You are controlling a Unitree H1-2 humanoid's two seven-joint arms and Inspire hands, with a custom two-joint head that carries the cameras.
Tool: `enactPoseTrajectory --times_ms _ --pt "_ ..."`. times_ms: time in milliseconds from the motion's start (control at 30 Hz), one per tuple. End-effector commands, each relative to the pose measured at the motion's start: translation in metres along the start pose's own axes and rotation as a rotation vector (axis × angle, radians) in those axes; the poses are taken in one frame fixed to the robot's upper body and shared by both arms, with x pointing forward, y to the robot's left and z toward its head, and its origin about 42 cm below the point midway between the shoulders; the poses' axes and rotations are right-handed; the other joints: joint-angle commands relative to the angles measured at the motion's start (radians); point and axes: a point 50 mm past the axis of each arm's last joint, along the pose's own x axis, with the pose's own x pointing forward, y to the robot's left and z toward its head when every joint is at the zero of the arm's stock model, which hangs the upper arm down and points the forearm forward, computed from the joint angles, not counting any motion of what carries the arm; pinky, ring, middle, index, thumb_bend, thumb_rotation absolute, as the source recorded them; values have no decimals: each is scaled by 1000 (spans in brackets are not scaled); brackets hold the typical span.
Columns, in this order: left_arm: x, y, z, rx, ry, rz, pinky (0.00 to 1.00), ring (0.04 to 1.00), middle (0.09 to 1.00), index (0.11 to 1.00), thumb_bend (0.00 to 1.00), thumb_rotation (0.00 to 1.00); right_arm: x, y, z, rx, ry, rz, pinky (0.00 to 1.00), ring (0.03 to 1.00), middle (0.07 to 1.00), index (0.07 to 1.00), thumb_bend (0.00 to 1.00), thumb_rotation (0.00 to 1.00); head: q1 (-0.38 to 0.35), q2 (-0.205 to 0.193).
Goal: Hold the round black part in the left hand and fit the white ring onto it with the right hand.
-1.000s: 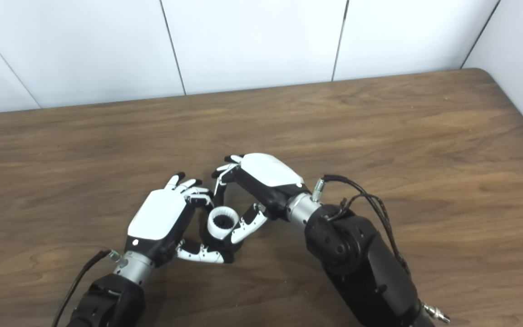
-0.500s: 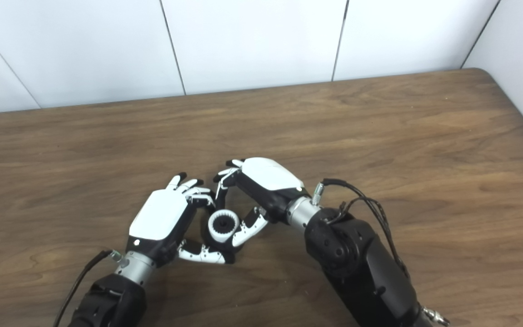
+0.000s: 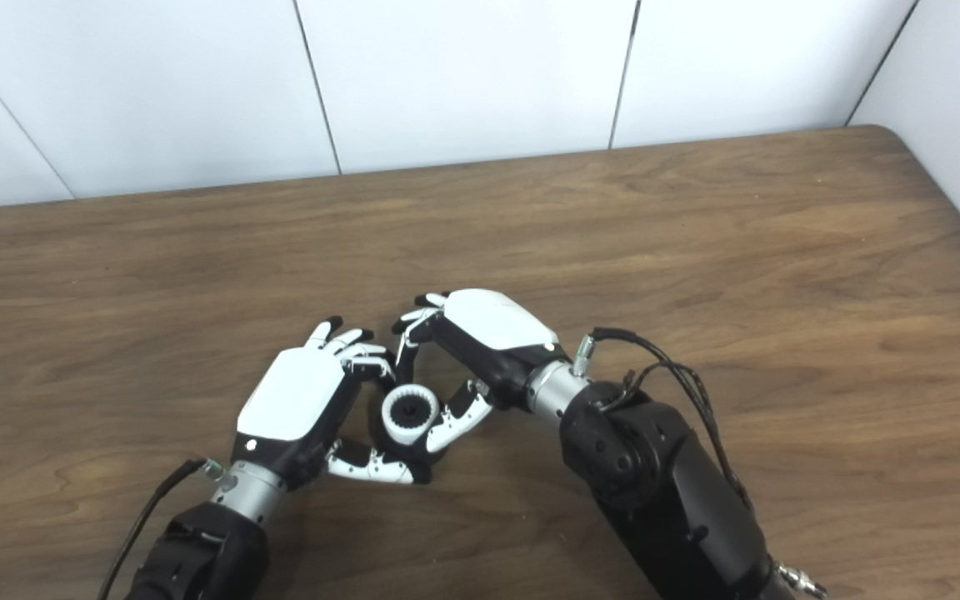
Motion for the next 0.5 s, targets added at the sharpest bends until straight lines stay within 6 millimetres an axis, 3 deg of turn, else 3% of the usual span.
enactPoseTrajectory --times_ms 0,467 --pt "4 9 5 12 -34 35 1000 896 773 484 524 54 2 -14 6 -24 -26 -67 987 969 862 624 994 276 -1 1" --pt "4 10 2 7 -33 36 1000 899 774 483 524 54 1 -27 0 -46 -23 -110 962 966 876 657 1000 294 -1 4"
